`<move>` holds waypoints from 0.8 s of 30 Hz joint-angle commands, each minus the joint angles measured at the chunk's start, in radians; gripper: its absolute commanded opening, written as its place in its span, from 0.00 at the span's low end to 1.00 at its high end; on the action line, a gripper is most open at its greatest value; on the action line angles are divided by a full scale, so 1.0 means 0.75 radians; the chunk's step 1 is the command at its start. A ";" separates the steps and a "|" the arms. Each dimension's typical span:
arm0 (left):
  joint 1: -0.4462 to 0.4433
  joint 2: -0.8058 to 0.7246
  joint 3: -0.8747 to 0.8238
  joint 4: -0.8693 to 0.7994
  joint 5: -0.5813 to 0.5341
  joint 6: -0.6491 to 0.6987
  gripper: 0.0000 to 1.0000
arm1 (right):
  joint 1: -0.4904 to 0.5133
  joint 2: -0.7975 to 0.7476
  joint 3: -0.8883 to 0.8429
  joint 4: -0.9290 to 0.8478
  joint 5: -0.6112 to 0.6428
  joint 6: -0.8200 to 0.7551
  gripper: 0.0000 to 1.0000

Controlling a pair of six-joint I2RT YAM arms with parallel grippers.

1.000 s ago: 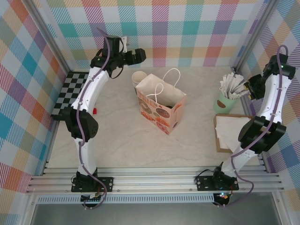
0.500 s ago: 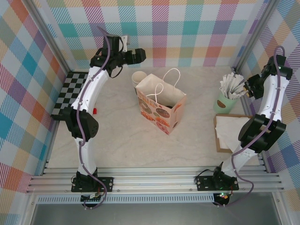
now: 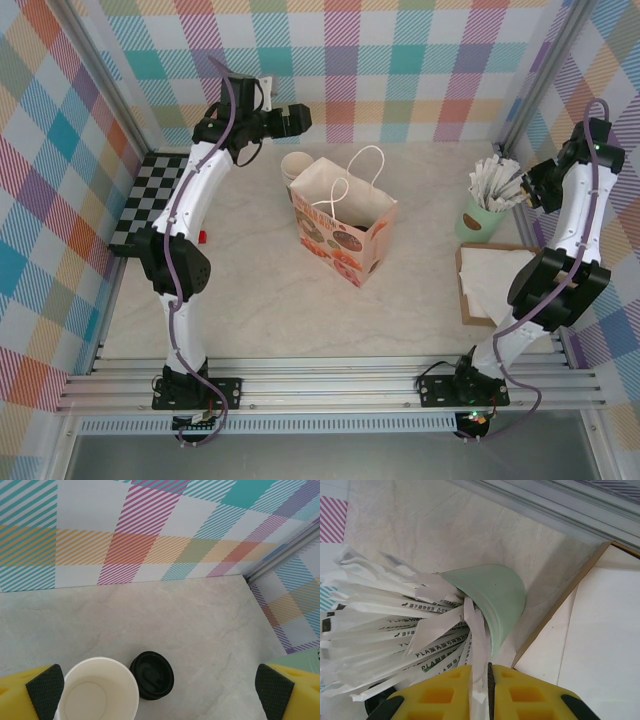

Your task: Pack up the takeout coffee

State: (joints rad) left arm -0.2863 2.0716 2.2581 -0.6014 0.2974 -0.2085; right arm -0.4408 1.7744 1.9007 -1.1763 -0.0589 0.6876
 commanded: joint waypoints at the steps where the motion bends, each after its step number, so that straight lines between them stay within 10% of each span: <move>1: -0.018 0.017 0.041 -0.007 0.021 0.018 1.00 | 0.001 -0.075 -0.033 0.036 0.006 -0.015 0.20; 10: -0.017 0.009 0.041 -0.003 0.008 -0.002 1.00 | 0.216 -0.198 -0.087 0.138 0.058 -0.193 0.41; 15: -0.017 0.009 0.024 0.000 0.006 -0.020 1.00 | 0.461 -0.119 0.068 -0.002 0.287 -0.405 0.40; 24: -0.018 -0.011 0.000 -0.007 -0.006 -0.023 1.00 | 0.523 0.121 0.321 -0.300 0.326 -0.798 0.36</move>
State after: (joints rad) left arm -0.2863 2.0720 2.2581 -0.6003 0.2966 -0.2199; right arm -0.0566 1.8221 2.0998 -1.2728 0.1352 0.2363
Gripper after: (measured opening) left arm 0.997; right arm 0.360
